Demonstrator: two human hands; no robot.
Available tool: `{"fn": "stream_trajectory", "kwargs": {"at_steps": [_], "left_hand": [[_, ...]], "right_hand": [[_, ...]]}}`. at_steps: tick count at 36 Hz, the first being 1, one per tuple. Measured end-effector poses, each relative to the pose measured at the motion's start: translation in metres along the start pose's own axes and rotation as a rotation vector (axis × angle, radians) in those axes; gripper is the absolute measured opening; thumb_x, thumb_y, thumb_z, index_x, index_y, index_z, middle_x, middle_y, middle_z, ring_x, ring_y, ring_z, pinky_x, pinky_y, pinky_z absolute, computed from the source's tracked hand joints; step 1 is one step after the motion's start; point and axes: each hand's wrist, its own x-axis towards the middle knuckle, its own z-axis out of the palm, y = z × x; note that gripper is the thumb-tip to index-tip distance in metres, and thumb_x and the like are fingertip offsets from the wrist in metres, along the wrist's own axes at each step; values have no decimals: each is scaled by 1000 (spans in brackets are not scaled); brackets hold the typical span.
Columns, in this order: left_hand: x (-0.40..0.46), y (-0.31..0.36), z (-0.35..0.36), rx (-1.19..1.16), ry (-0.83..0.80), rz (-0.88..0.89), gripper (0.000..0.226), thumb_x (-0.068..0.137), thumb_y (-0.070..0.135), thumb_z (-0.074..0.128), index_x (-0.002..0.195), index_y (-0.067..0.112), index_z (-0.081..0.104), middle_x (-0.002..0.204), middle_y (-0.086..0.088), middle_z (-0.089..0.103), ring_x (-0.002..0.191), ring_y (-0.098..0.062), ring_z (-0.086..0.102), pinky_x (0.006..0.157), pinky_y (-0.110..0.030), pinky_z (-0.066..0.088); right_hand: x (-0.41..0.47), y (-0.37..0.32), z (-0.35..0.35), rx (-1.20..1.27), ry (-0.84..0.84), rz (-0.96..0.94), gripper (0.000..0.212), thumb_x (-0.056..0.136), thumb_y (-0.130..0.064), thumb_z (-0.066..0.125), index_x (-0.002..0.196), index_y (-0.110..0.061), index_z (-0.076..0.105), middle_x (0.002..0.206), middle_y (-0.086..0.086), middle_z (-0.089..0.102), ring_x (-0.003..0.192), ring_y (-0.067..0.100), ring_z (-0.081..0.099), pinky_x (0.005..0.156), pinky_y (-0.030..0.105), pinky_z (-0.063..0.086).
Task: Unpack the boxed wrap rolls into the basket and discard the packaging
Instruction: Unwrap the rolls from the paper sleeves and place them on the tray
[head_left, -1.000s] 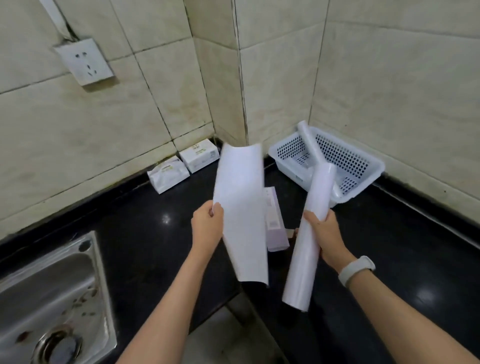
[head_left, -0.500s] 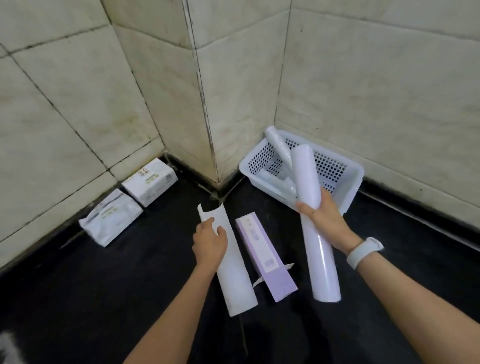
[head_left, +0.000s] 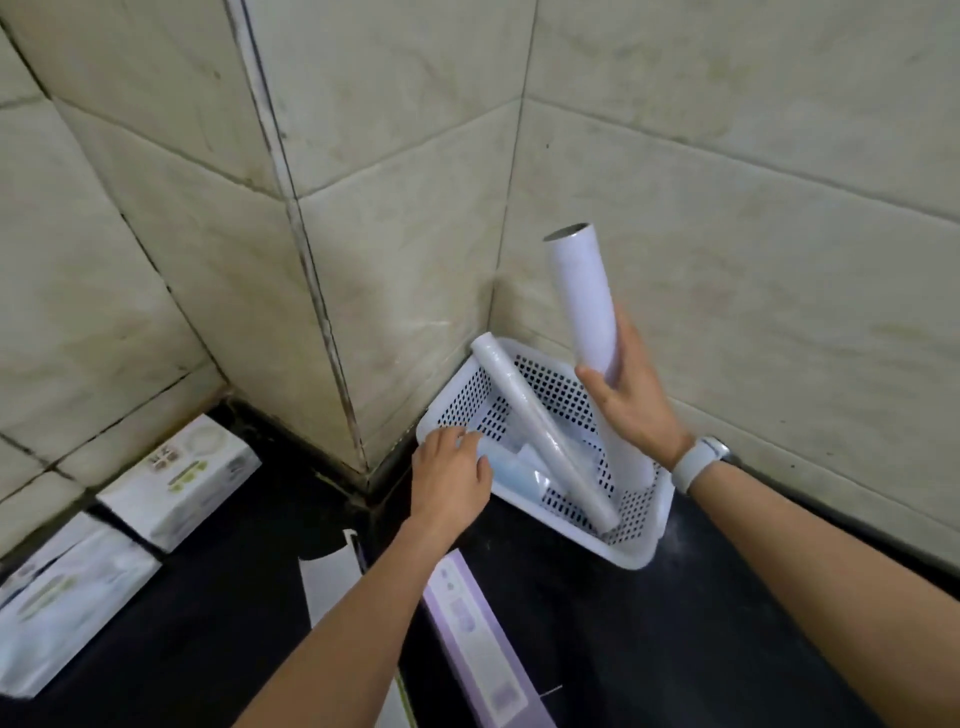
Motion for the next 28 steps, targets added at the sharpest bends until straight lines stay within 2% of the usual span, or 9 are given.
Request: {"fn": "stream_trajectory", "kwargs": {"at_steps": [3,6,10,13,16,19,24,28], "left_hand": [[6,-13,16,108,-17,37,49,93,35,36,135,11,44,142,-10,44,134,-26,34,111,-43,30],[12,-23,28,183,25,69,57,87,43,31,124,9,57,129,-11,59,124,-29,50,107,-43,37],[18,-29,36,210,71,86,57,86,44,34,123,8,59,128,-10,62,122,-25,54,110,-37,21],[18,-32,41,190,100,105,55,85,41,39,122,7,60,128,-10,62,121,-24,56,108,-38,21],[16,-35,45,175,127,118,54,85,40,41,124,7,58,130,-10,60,122,-24,54,109,-39,23],[17,-35,48,155,138,110,53,86,40,41,124,7,58,131,-11,59,123,-25,54,109,-40,24],[16,-35,49,146,134,96,52,85,38,41,124,7,58,131,-11,59,122,-25,55,109,-40,24],[15,-34,49,153,121,80,53,85,38,40,125,7,57,132,-11,58,123,-25,54,110,-40,22]], "right_hand": [[12,24,19,-53,-69,10,73,90,-22,56,147,-14,12,149,9,29,129,18,34,107,35,31],[26,47,39,-103,-151,71,74,90,-22,56,147,-16,9,143,15,34,123,31,41,97,36,35],[43,68,64,-211,-226,127,77,88,-25,56,146,-18,6,134,20,40,111,38,49,84,38,41],[50,76,77,-280,-288,163,76,89,-27,55,146,-17,5,133,24,39,107,41,50,80,39,41],[49,82,86,-258,-337,185,75,89,-25,54,146,-22,5,135,23,38,110,41,49,85,40,43],[47,90,88,-247,-318,237,73,90,-24,53,146,-21,7,132,25,40,112,40,47,93,43,41],[41,99,82,-382,-359,294,64,92,-30,48,144,-14,14,129,27,41,112,40,44,95,47,40],[26,93,80,-557,-343,281,63,91,-27,48,143,-11,17,138,23,33,119,40,37,94,51,39]]}}
